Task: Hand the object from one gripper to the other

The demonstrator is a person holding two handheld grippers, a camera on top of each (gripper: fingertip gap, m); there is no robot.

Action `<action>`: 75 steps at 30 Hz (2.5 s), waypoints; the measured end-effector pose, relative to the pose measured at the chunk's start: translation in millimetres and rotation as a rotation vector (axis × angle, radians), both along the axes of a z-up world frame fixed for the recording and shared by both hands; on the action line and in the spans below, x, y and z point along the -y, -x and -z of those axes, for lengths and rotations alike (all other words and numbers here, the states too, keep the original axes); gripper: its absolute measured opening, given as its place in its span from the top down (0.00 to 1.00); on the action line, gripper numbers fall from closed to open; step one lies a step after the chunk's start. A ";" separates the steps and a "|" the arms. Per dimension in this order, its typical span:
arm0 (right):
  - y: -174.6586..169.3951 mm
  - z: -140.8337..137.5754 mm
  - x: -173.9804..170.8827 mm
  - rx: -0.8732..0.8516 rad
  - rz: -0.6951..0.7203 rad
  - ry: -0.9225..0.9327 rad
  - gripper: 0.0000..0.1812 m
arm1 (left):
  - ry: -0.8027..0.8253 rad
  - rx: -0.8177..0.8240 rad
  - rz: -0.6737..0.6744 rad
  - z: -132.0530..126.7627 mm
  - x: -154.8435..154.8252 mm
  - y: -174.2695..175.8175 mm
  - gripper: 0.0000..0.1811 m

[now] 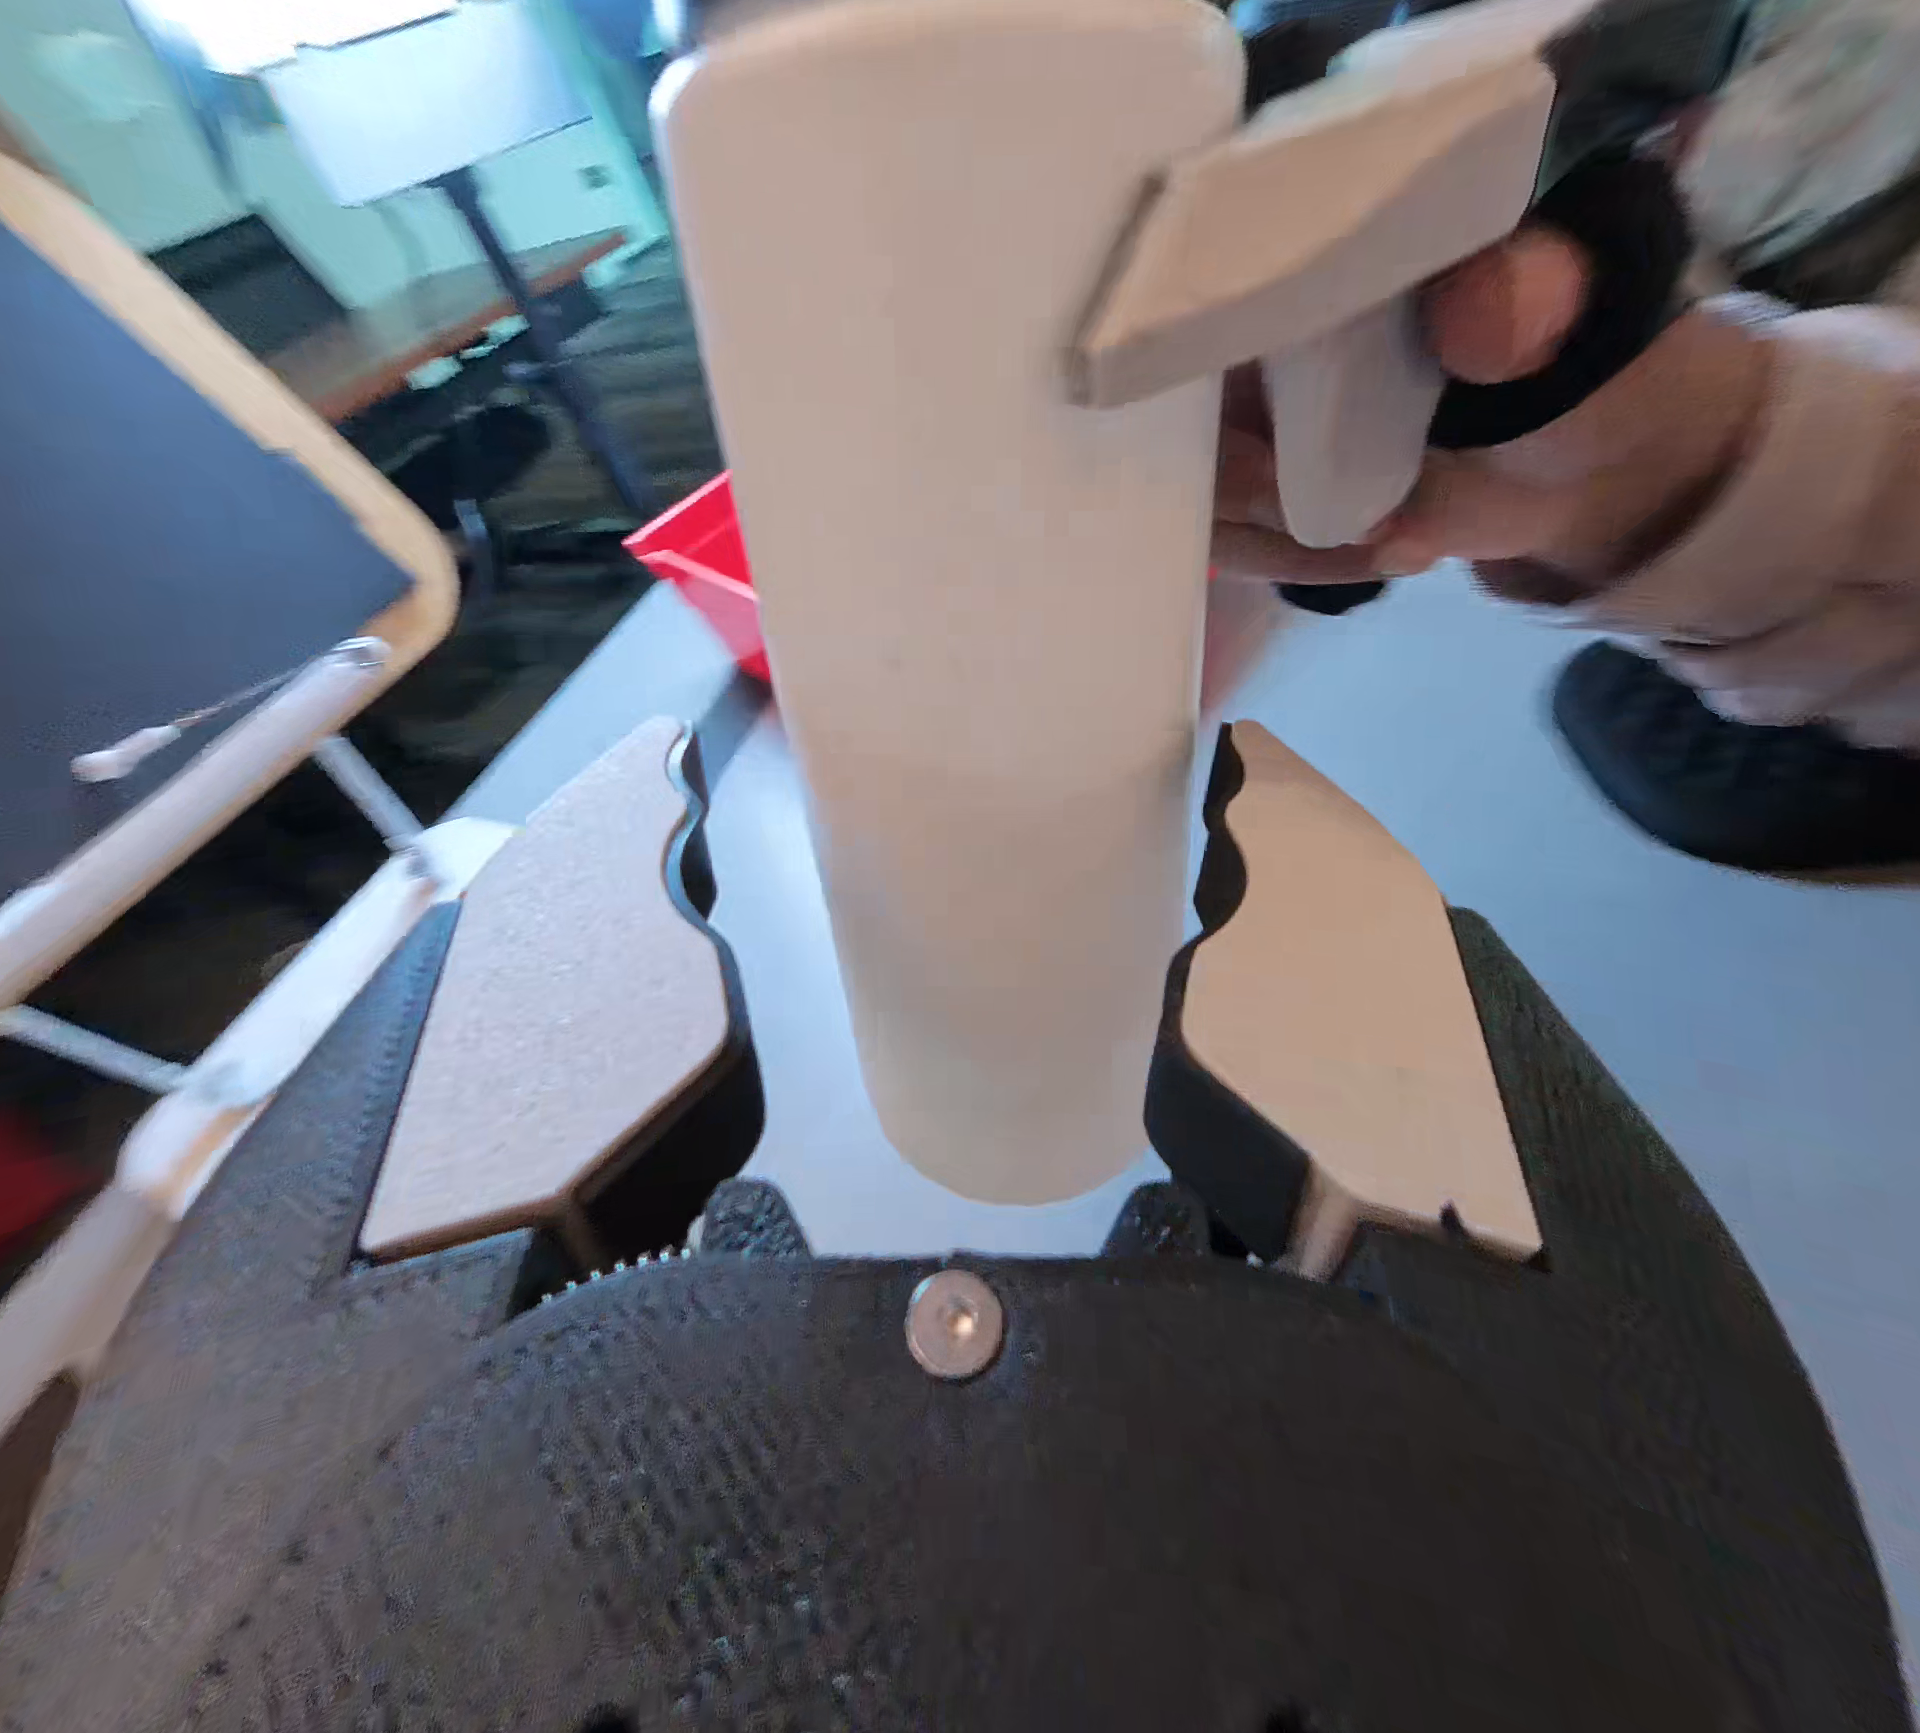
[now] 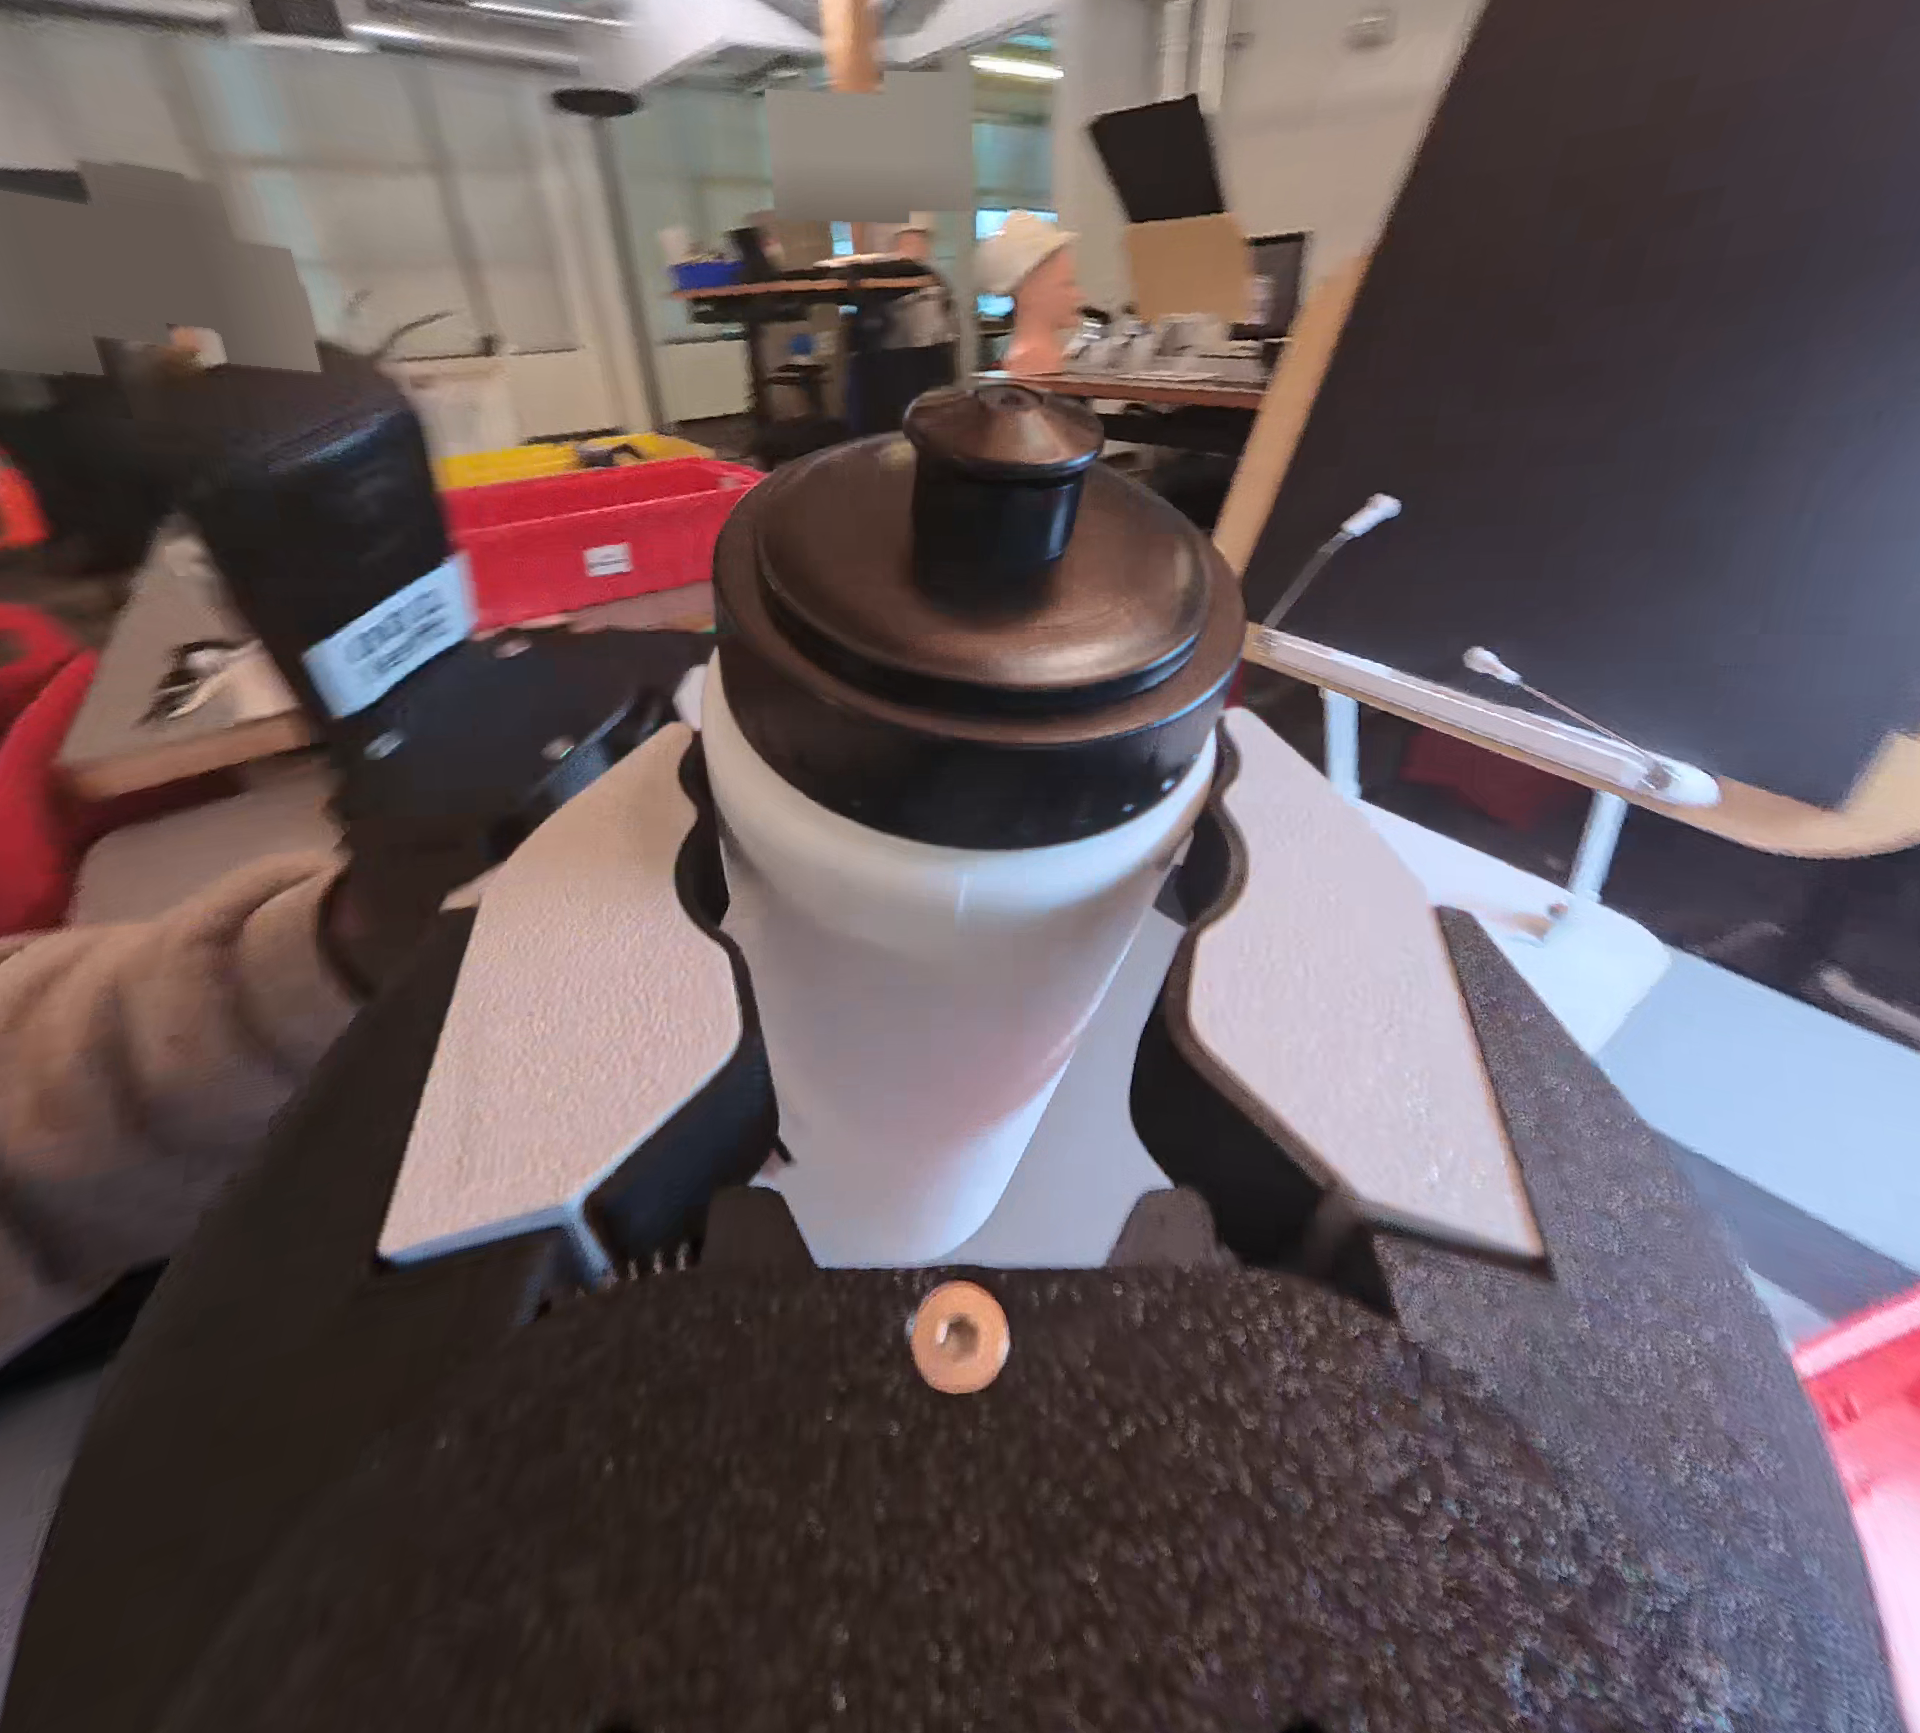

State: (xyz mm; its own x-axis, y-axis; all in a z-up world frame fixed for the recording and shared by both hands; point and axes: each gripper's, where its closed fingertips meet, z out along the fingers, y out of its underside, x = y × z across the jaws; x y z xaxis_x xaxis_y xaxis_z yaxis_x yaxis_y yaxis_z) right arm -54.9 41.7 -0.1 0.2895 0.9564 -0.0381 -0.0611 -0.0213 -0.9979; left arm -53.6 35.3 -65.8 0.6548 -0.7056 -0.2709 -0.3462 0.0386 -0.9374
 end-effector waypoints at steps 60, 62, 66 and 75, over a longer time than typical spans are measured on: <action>29.6 23.1 42.8 -0.143 -0.386 0.067 0.52 | 0.049 0.517 0.282 -84.4 39.6 30.6 0.59; 26.7 22.4 21.9 -0.140 -0.149 -0.059 0.52 | 0.011 0.514 0.179 -89.3 34.5 30.4 0.54; 31.6 55.7 -5.8 0.044 0.295 -0.294 0.52 | -0.116 0.440 -0.065 -89.9 21.9 23.1 0.47; 58.2 62.4 54.4 0.091 -0.187 -0.368 0.50 | -0.015 0.339 0.212 -81.2 39.7 31.6 0.52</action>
State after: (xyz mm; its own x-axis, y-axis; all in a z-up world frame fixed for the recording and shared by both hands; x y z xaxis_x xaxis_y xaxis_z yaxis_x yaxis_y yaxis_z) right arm -113.1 -12.7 -62.5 0.0958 0.9378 0.3338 -0.0019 0.3355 -0.9420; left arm -85.2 -4.4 15.4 0.5495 -0.8321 -0.0758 0.0001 0.0908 -0.9959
